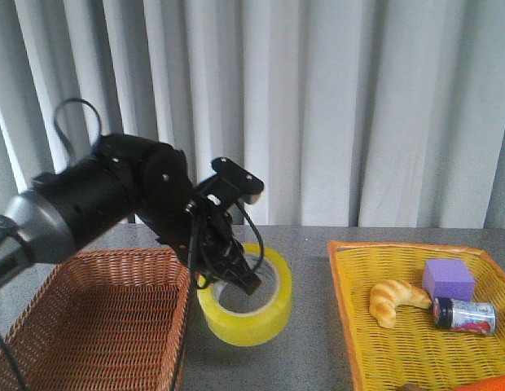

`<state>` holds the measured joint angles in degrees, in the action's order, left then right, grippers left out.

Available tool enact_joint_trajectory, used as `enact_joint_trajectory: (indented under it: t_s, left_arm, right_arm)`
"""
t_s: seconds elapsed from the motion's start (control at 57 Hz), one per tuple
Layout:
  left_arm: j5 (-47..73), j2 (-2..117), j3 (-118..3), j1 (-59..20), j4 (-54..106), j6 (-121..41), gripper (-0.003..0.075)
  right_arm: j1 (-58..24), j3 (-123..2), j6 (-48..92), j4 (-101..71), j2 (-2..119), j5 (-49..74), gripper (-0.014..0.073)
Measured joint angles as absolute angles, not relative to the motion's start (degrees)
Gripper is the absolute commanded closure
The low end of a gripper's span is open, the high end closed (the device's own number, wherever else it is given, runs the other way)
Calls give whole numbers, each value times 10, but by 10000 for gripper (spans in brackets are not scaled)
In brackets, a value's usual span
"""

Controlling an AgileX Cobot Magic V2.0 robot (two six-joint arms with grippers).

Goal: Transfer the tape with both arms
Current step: 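Carry the tape roll over the brown basket and lower it inside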

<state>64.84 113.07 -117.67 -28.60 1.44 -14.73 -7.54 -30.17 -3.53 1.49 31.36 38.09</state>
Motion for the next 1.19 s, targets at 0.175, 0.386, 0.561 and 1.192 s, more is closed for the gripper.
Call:
enact_joint_trajectory:
  t_s: [0.175,0.386,0.561,1.192]
  left_arm:
    - [703,1082,-1177,-230,11,-125,538]
    - [718,1056,-1150,-138,7,-120,538]
    - [698,1055,-1081,-82,0,-119,538]
    - [472,1058,-871,-59,5,-118,510]
  right_arm:
    - [-75,-302,-35,15,314,381,229]
    - [-75,-302,-36,15,314,381,229]
    - [-75,-302,-36,15,314,381,229]
    - [-75,-302,-36,15,314,381,229]
